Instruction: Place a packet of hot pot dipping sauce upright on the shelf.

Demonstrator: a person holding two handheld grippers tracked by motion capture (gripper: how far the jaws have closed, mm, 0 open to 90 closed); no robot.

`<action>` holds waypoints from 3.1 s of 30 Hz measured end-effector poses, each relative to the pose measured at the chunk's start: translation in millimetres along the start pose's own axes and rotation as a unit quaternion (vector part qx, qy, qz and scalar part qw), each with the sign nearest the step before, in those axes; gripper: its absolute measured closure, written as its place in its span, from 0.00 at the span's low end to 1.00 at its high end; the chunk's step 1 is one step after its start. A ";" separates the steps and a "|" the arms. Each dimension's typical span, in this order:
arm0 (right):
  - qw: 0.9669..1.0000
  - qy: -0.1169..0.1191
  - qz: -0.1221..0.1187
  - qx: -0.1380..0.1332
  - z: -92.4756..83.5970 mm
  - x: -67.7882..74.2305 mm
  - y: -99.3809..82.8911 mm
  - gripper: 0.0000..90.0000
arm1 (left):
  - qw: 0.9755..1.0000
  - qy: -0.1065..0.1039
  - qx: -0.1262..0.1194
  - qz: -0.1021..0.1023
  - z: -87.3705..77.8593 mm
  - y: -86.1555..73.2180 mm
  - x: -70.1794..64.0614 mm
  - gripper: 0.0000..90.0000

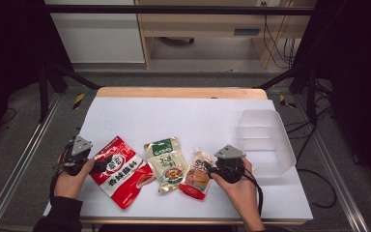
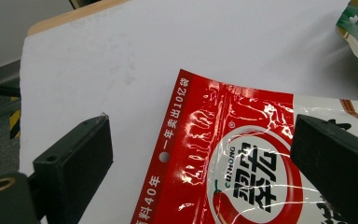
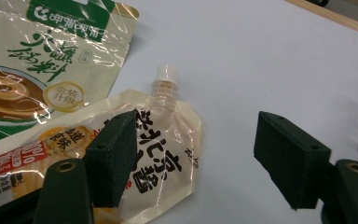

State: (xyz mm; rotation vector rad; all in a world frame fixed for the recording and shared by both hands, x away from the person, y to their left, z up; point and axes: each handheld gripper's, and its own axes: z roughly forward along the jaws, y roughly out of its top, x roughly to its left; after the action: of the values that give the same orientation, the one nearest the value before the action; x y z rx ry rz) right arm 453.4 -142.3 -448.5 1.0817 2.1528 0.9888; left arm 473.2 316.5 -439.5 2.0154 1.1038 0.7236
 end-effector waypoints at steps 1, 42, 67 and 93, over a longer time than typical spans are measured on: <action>1.000 -0.002 0.002 0.003 0.1 -0.2 -0.3 0.36 | 1.000 0.000 0.000 0.000 0.0 0.0 0.0 0.07; 0.996 0.051 0.014 0.073 19.4 3.4 -1.9 0.97 | 0.995 -0.053 0.025 0.079 -7.1 20.7 -35.4 0.11; 0.985 0.137 -0.102 -0.039 -27.7 3.8 107.8 1.00 | 0.978 -0.131 0.029 0.162 -16.3 94.7 -63.7 0.21; 0.966 0.222 -0.117 -0.070 -2.1 48.3 142.5 1.00 | 0.959 -0.184 0.005 0.216 -0.4 150.6 -82.0 0.51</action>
State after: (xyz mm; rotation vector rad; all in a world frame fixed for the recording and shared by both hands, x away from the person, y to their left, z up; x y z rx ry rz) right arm 489.2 -44.3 -340.2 0.5573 2.4404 1.3416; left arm 504.2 188.5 -329.7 2.3103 0.4564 0.5165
